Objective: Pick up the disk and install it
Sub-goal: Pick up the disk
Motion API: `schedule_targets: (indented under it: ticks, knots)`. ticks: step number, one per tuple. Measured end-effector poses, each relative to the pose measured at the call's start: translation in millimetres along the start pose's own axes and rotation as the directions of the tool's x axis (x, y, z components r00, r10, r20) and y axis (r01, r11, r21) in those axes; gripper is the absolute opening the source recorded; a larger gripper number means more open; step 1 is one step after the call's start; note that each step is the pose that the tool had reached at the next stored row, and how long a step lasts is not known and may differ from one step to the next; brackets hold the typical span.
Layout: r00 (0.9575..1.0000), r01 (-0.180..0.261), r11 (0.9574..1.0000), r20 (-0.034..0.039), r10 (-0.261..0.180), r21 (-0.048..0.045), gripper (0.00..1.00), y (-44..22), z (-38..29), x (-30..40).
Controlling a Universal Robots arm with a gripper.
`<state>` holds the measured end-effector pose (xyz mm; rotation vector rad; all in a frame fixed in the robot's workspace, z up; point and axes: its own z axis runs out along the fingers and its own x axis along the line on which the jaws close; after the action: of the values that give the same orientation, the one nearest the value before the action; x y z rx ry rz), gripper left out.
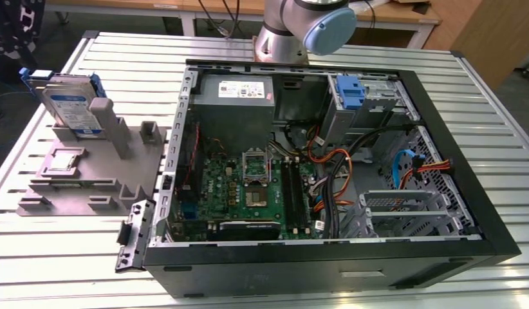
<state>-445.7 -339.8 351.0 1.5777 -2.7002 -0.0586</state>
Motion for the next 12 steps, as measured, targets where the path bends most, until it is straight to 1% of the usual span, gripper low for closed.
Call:
schedule_targets:
  ticks: [4, 7, 9, 10, 11, 12]
  knots:
    - [1.0000, 0.006, 1.0000, 0.0038, -0.006, 0.0044, 0.10, 0.4, 0.5, -0.6]
    - [0.9992, 0.040, 0.9992, 0.0024, -0.040, 0.0043, 0.10, 0.3, 0.7, -0.6]
    - [0.9972, 0.075, 0.9972, 0.0010, -0.075, 0.0039, 0.11, 0.3, 0.8, -0.6]
    - [0.9957, 0.093, 0.9956, 0.0003, -0.093, 0.0037, 0.17, 0.3, 0.9, -0.6]
    - [0.9938, 0.111, 0.9938, -0.0004, -0.111, 0.0035, 0.17, 0.3, 1.0, -0.6]
    - [0.9917, 0.129, 0.9917, -0.0011, -0.129, 0.0033, 0.23, 0.3, 1.1, -0.6]
